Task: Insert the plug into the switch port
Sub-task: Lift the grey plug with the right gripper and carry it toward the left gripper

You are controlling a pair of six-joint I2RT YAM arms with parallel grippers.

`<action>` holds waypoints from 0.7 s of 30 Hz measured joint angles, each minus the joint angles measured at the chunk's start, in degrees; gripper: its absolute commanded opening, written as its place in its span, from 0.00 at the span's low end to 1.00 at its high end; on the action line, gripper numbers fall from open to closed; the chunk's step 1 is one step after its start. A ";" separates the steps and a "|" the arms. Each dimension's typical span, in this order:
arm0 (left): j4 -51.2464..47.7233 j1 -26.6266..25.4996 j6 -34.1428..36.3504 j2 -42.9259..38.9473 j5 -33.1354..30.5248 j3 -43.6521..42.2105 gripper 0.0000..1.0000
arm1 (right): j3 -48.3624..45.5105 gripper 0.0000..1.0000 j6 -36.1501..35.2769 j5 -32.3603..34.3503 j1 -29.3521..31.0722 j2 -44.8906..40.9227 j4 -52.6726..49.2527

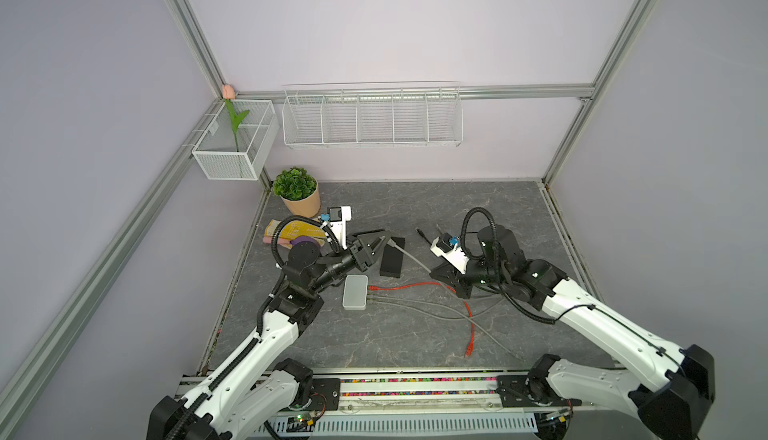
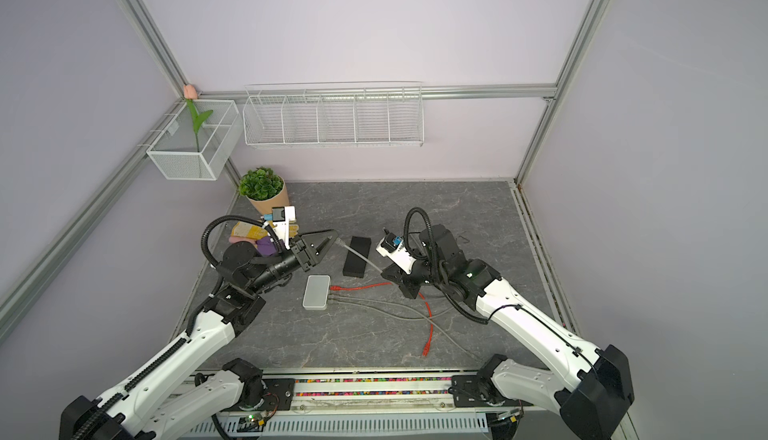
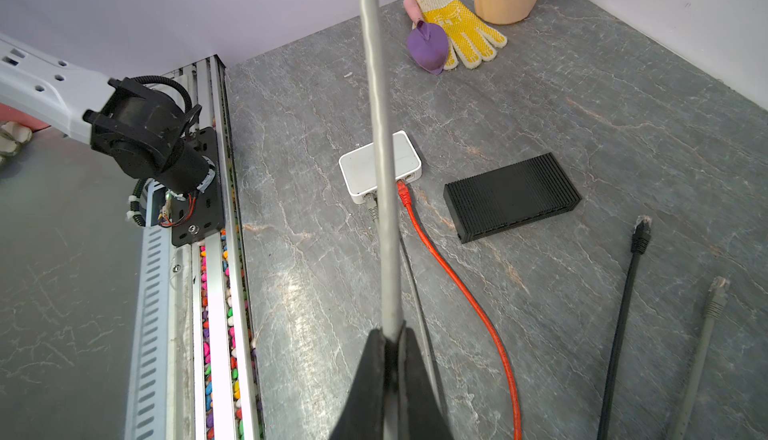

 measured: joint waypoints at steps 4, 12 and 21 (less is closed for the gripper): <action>-0.04 0.00 0.39 0.00 0.00 0.00 0.15 | 0.00 0.07 -0.11 0.00 0.00 0.66 -0.02; -1.53 0.00 0.59 -0.55 -0.59 0.00 0.00 | 0.07 0.30 0.15 0.59 0.07 1.20 -0.20; -2.73 -1.53 0.74 -1.33 -3.65 -0.02 0.00 | 5.66 0.33 -0.33 7.61 5.11 1.31 -1.16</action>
